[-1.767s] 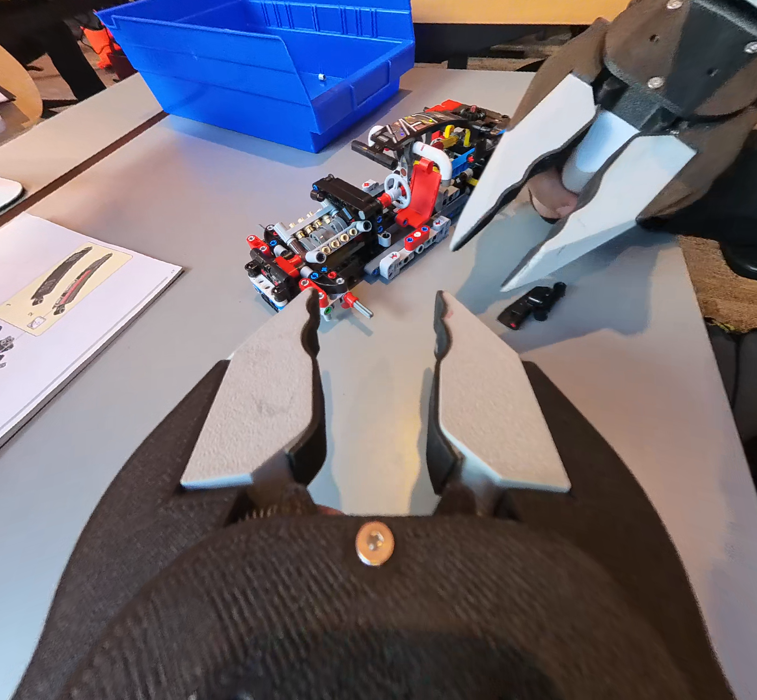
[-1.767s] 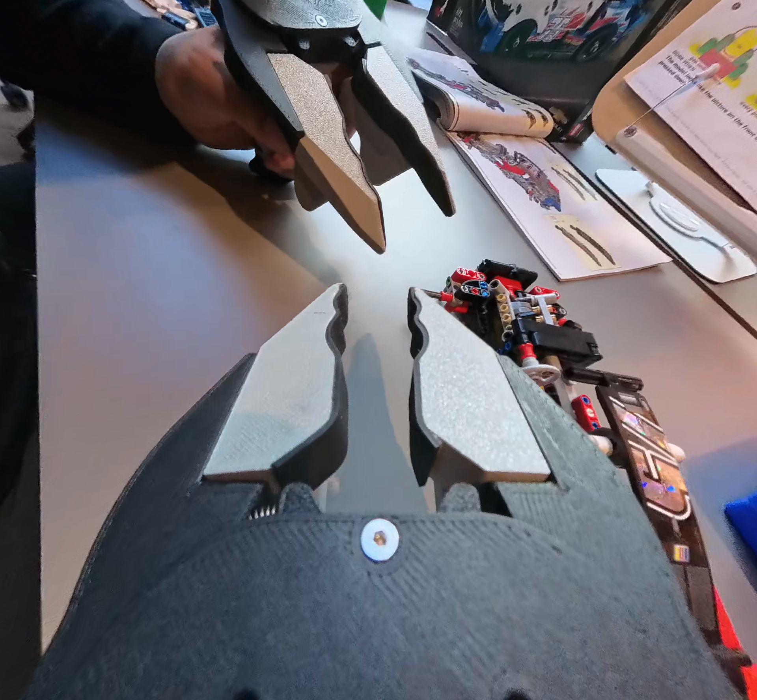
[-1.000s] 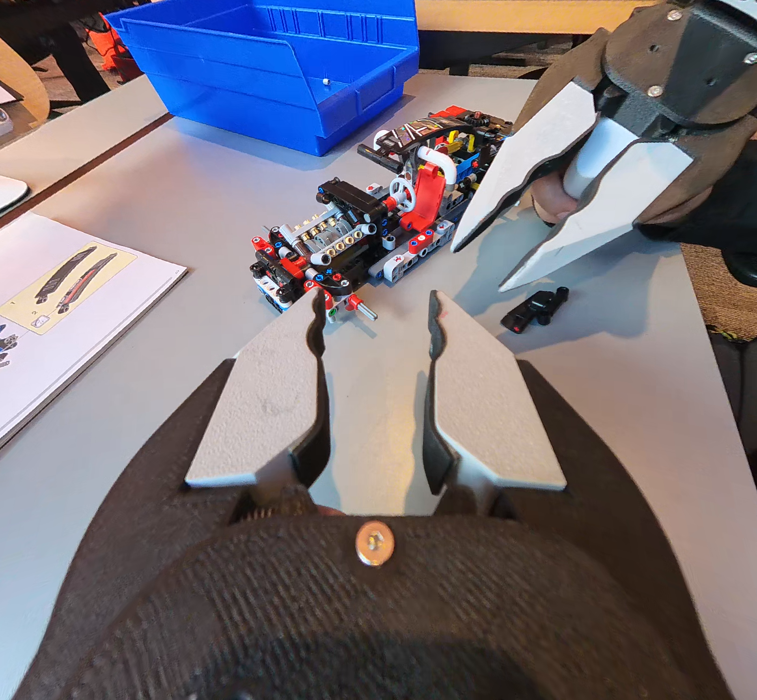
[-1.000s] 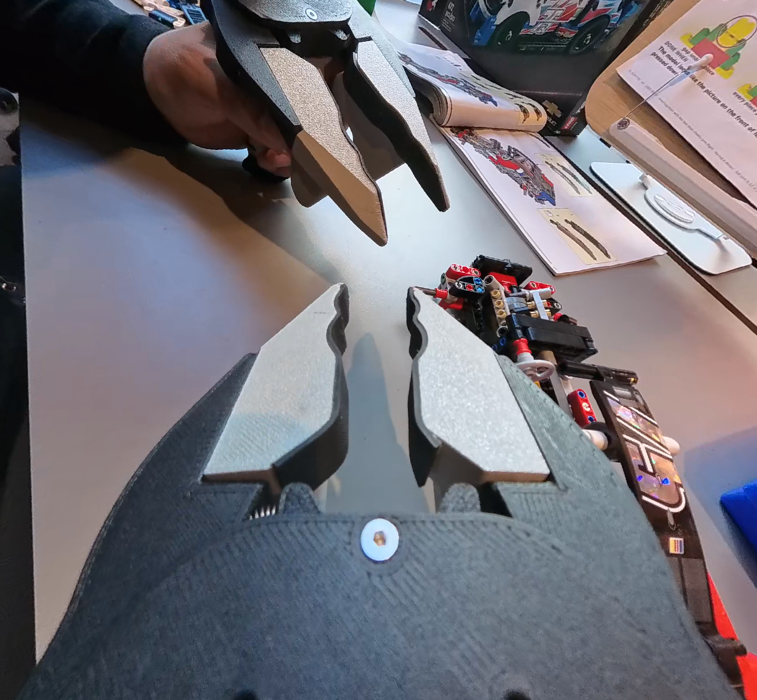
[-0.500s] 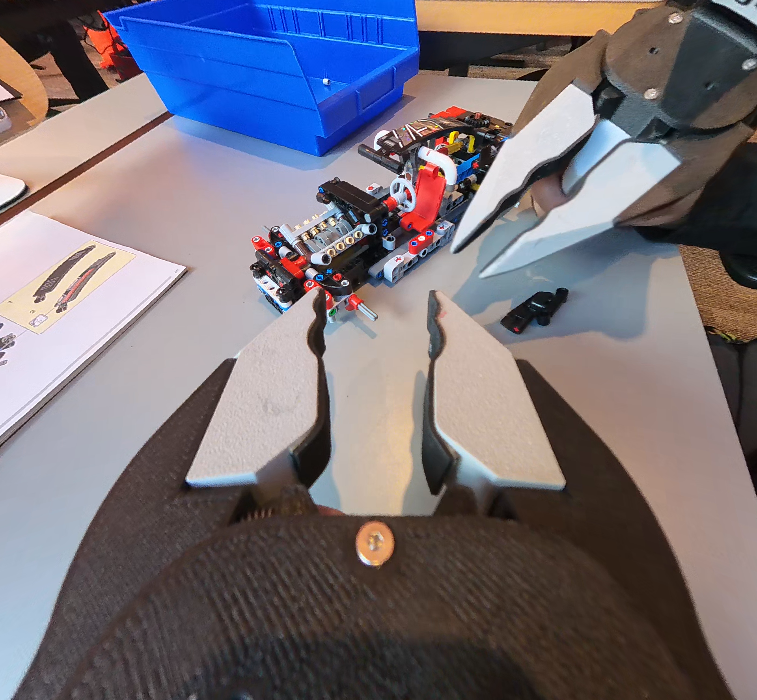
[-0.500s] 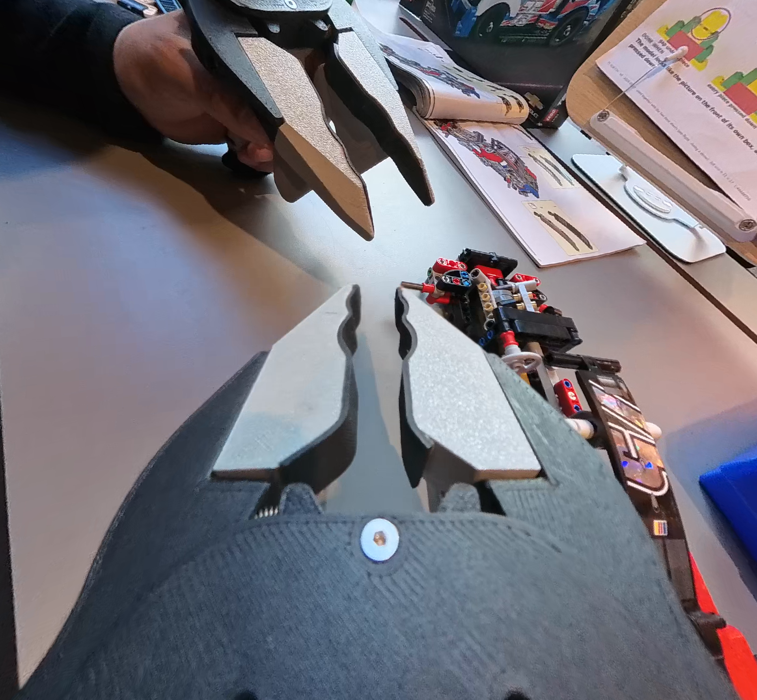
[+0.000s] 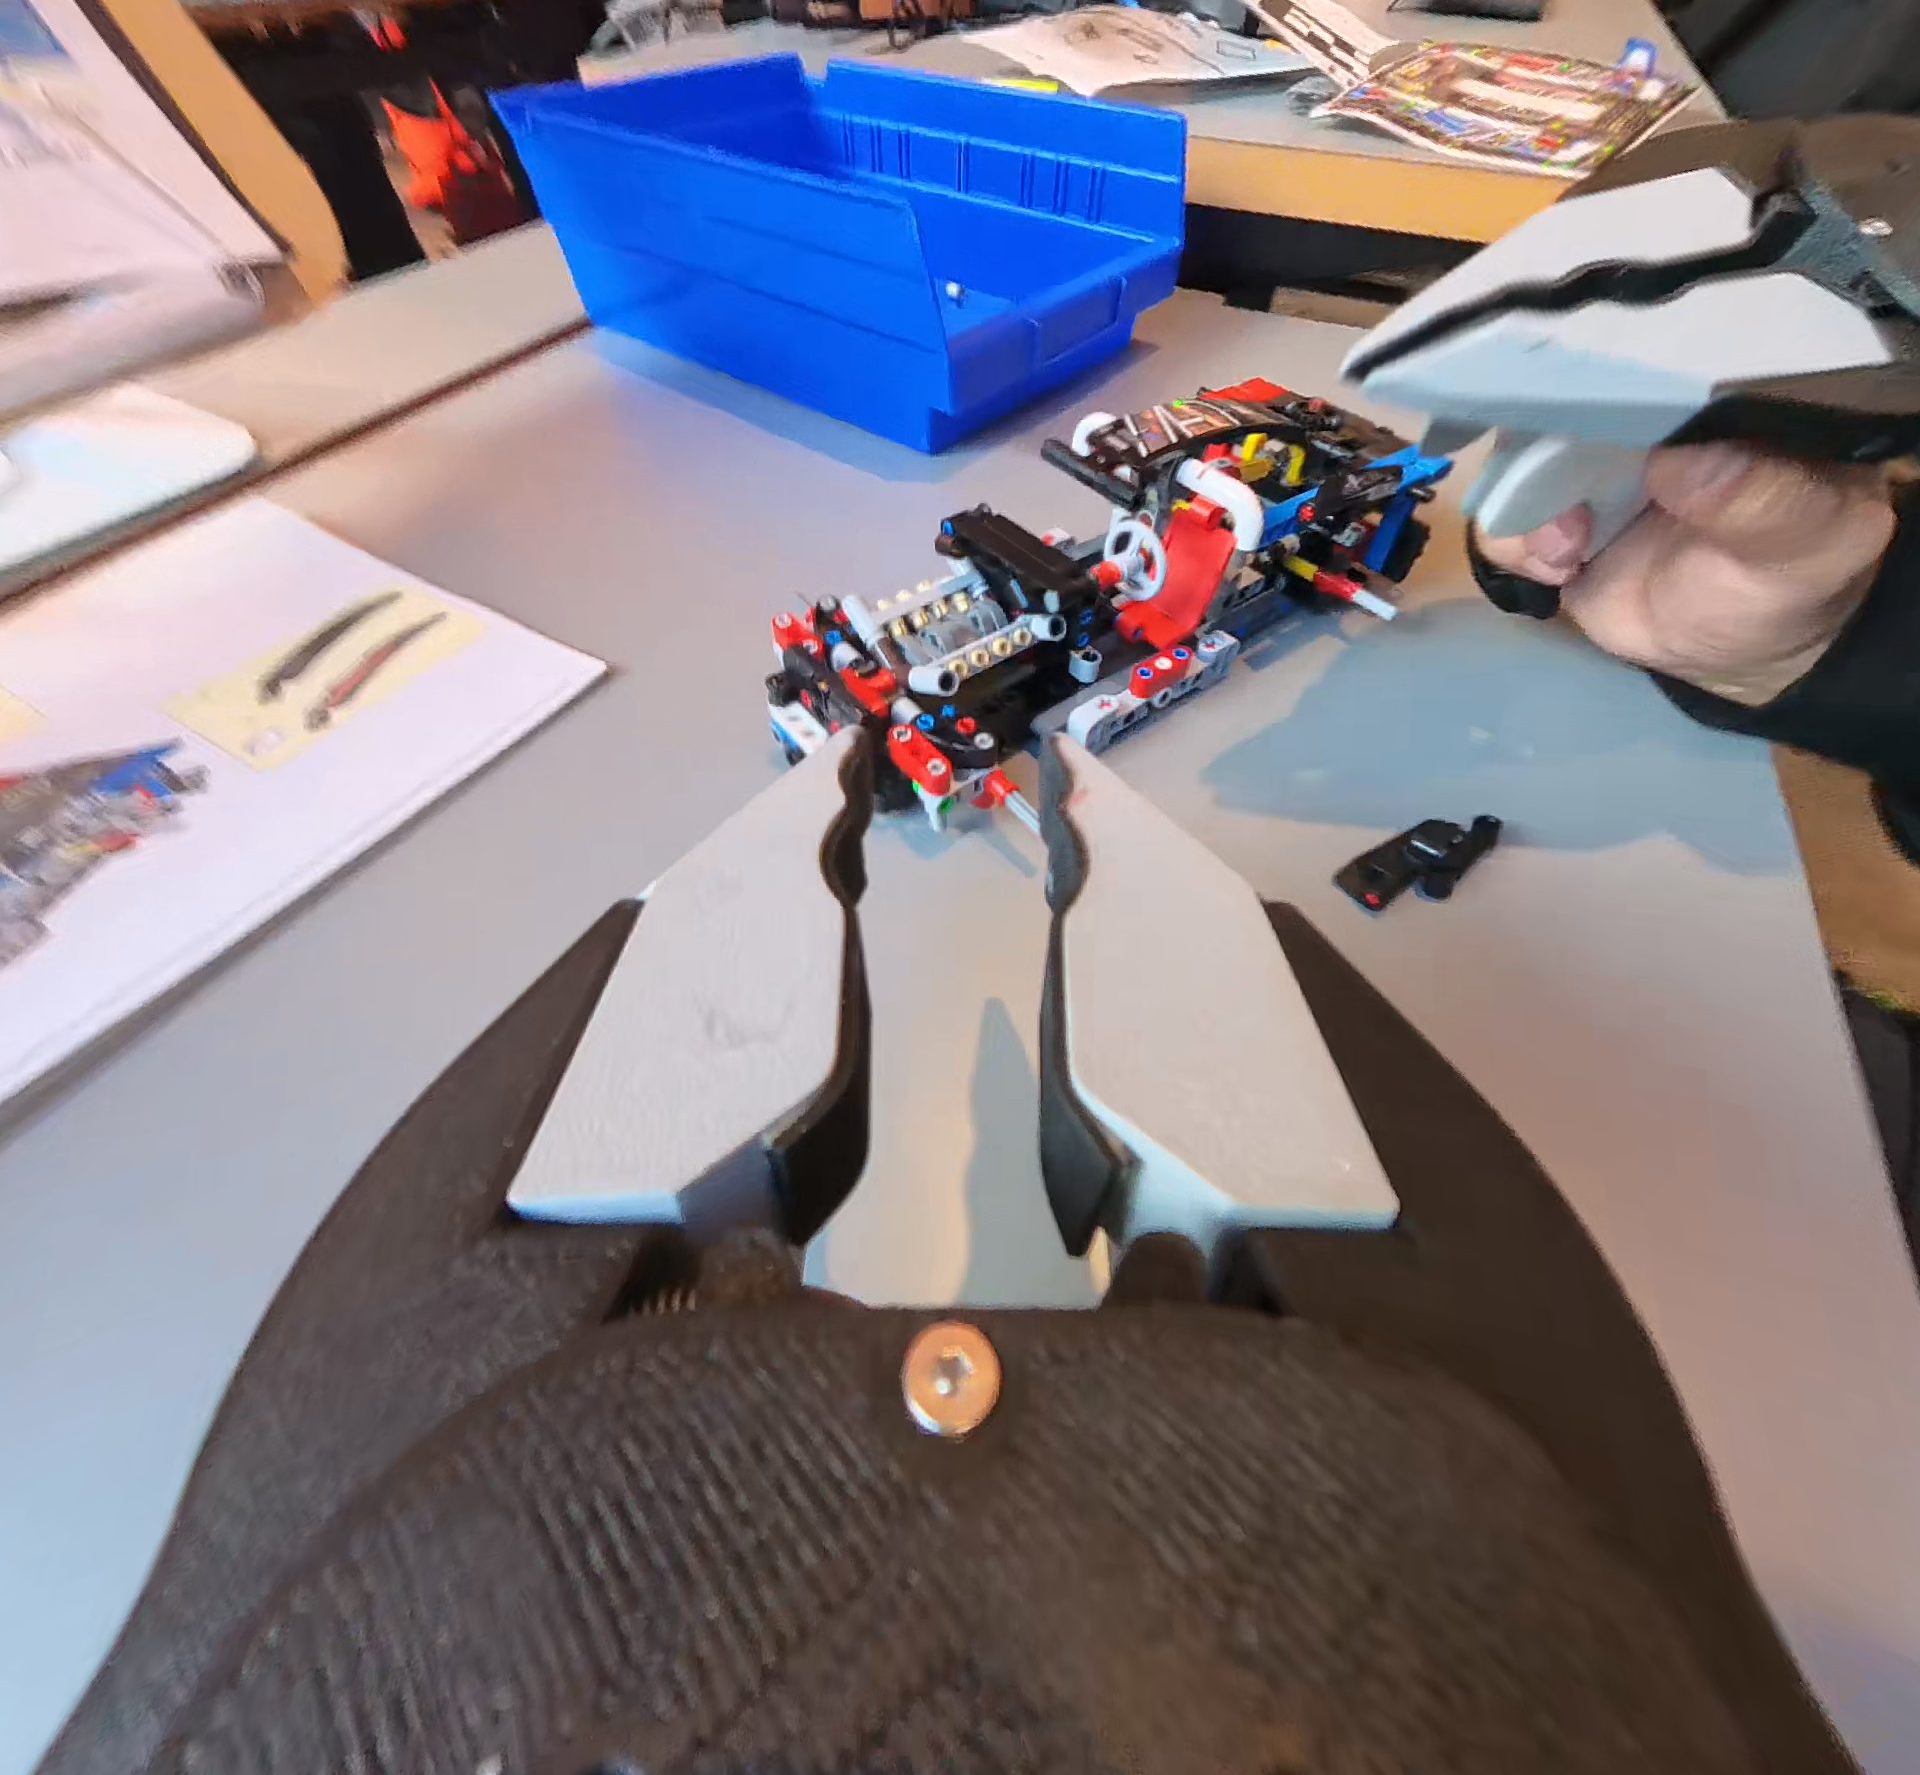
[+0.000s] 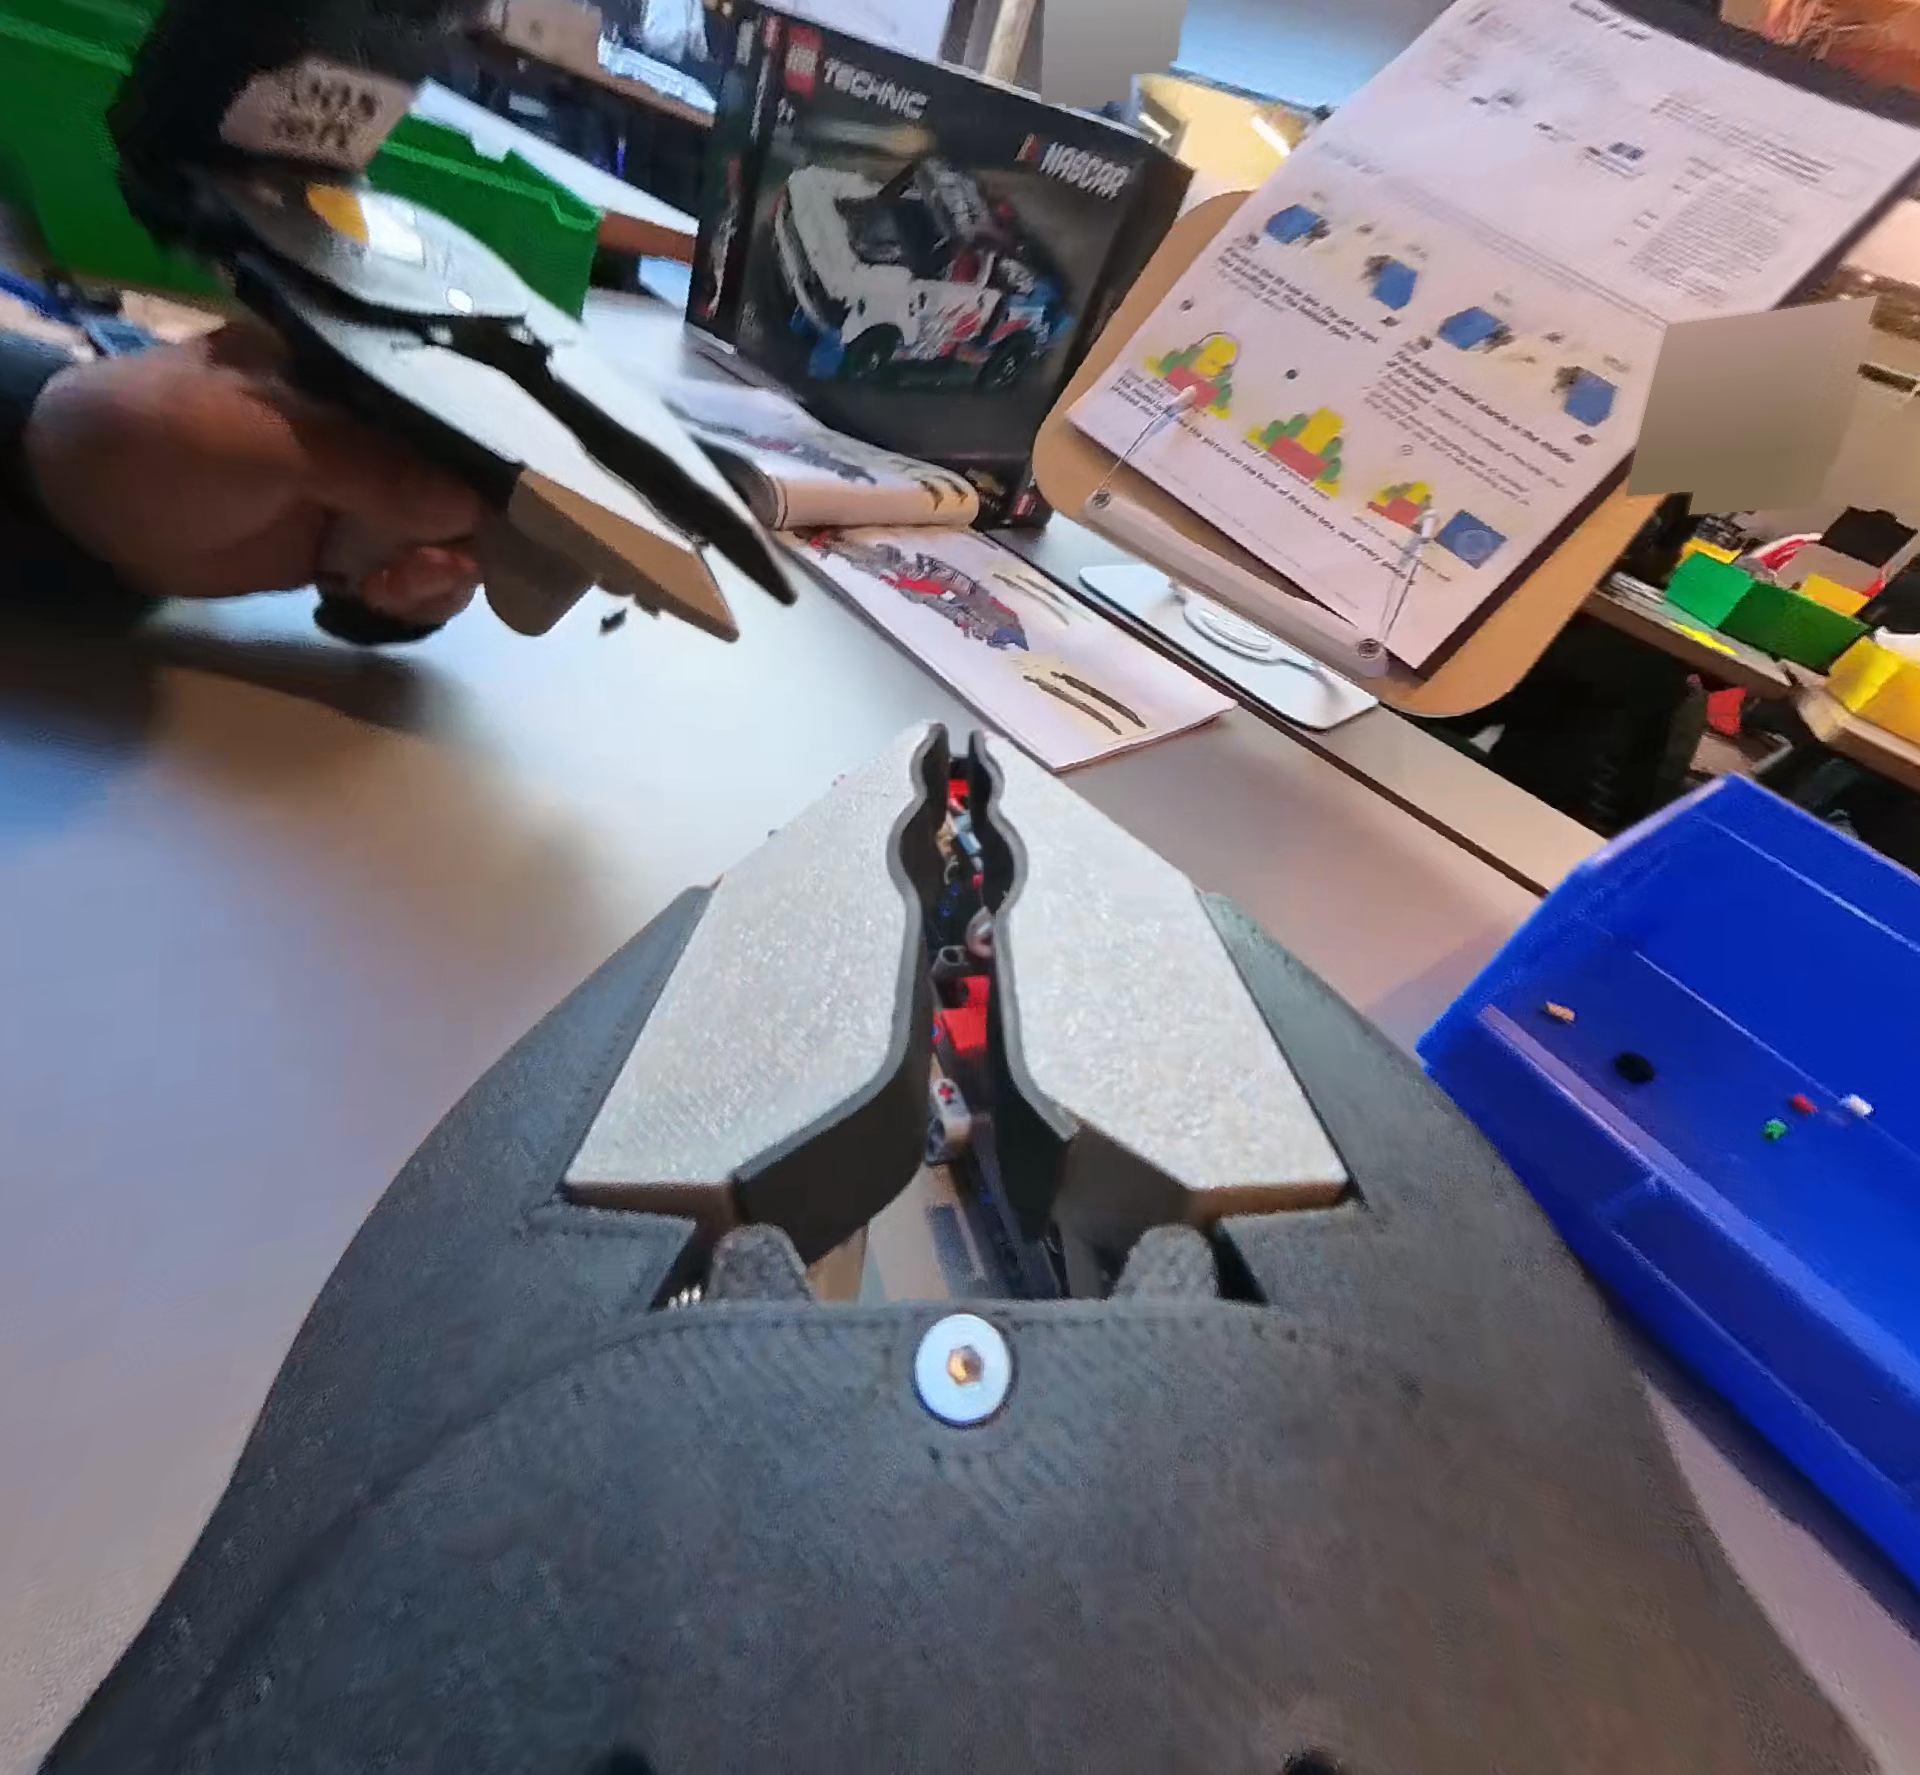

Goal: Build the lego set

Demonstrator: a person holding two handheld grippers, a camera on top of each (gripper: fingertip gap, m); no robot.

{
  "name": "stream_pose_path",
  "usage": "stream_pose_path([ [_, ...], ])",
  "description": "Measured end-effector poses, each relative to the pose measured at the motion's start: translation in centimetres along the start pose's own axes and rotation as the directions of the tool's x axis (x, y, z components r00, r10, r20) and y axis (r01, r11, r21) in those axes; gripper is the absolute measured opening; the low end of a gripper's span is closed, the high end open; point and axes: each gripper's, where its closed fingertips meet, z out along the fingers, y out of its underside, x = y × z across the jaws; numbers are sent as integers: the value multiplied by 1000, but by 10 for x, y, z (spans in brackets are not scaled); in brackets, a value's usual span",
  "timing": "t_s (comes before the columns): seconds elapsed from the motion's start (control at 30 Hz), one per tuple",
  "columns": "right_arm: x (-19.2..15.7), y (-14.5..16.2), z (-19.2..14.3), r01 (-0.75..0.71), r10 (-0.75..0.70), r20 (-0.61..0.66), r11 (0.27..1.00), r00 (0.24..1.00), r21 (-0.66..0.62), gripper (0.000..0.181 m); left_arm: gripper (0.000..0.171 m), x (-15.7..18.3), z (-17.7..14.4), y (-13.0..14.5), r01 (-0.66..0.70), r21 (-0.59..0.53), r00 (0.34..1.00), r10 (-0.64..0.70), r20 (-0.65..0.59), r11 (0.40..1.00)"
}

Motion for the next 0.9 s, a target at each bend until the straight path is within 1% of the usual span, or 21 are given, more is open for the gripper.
stream_pose_path([
  [0.1, 7, 0, -2, -63, 63, 0, 998, 998, 15, 0, 29, 2, 3, 5, 40, -23, 999, -41, -35, 999],
  [0.17, 12, -3, -6, -65, 66, -27, 997, 997, 38, 0, 30, 6, 3, 6, 24, -28, 999, -25, -45, 999],
  [0.23, 21, -13, -15, -44, 52, -91, 995, 994, 87, 0, 31, 10, 4, 6, -6, -29, 999, 4, -52, 1000],
  [0.3, 31, -27, -31, -32, 59, -156, 984, 986, 174, 0, 31, 16, 5, 6, -29, -31, 997, 26, -76, 999],
  [0.33, 37, -32, -39, -40, 79, -180, 978, 981, 207, 0, 34, 14, 6, 8, -33, -38, 998, 31, -60, 999],
  [0.37, 44, -33, -44, -56, 101, -202, 975, 974, 216, 0, 41, 9, 7, 10, -27, -48, 999, 27, -18, 998],
  [0.4, 52, -32, -50, -72, 121, -225, 974, 967, 214, 2, 53, 4, 8, 10, -17, -52, 1000, 18, 13, 998],
  [0.47, 66, -31, -58, -114, 167, -253, 971, 953, 210, 20, 71, -4, 8, 10, 14, -47, 999, -12, 53, 999],
  [0.5, 70, -29, -60, -147, 193, -246, 970, 950, 196, 25, 75, -5, 8, 10, 30, -45, 998, -28, 52, 999],
  [0.53, 73, -30, -63, -171, 216, -242, 966, 946, 195, 31, 75, -4, 8, 10, 44, -45, 998, -42, 40, 998],
  [0.57, 76, -32, -65, -186, 233, -248, 963, 940, 197, 44, 77, -4, 8, 9, 57, -42, 998, -56, 33, 997],
  [0.6, 78, -32, -67, -195, 241, -263, 962, 934, 189, 57, 72, -2, 8, 8, 66, -34, 998, -65, 16, 997],
  [0.63, 77, -33, -66, -199, 240, -260, 964, 935, 175, 71, 59, 2, 7, 6, 67, -21, 998, -67, -14, 998],
  [0.67, 69, -35, -62, -207, 237, -218, 966, 947, 152, 72, 51, 5, 6, 4, 71, -6, 997, -71, -31, 997],
  [0.7, 58, -35, -56, -221, 240, -167, 967, 956, 126, 69, 47, 7, 6, 2, 77, 6, 996, -76, -45, 997],
  [0.77, 35, -30, -42, -250, 255, -73, 966, 964, 73, 69, 38, 12, 5, -1, 86, 26, 993, -84, -79, 996],
  [0.83, 13, -19, -27, -255, 255, 4, 967, 967, 9, 70, 36, 14, 4, -3, 94, 40, 991, -90, -96, 995],
  [0.9, -5, -10, -15, -236, 238, 56, 971, 970, -30, 66, 41, 14, 4, -3, 99, 41, 991, -94, -98, 994],
])
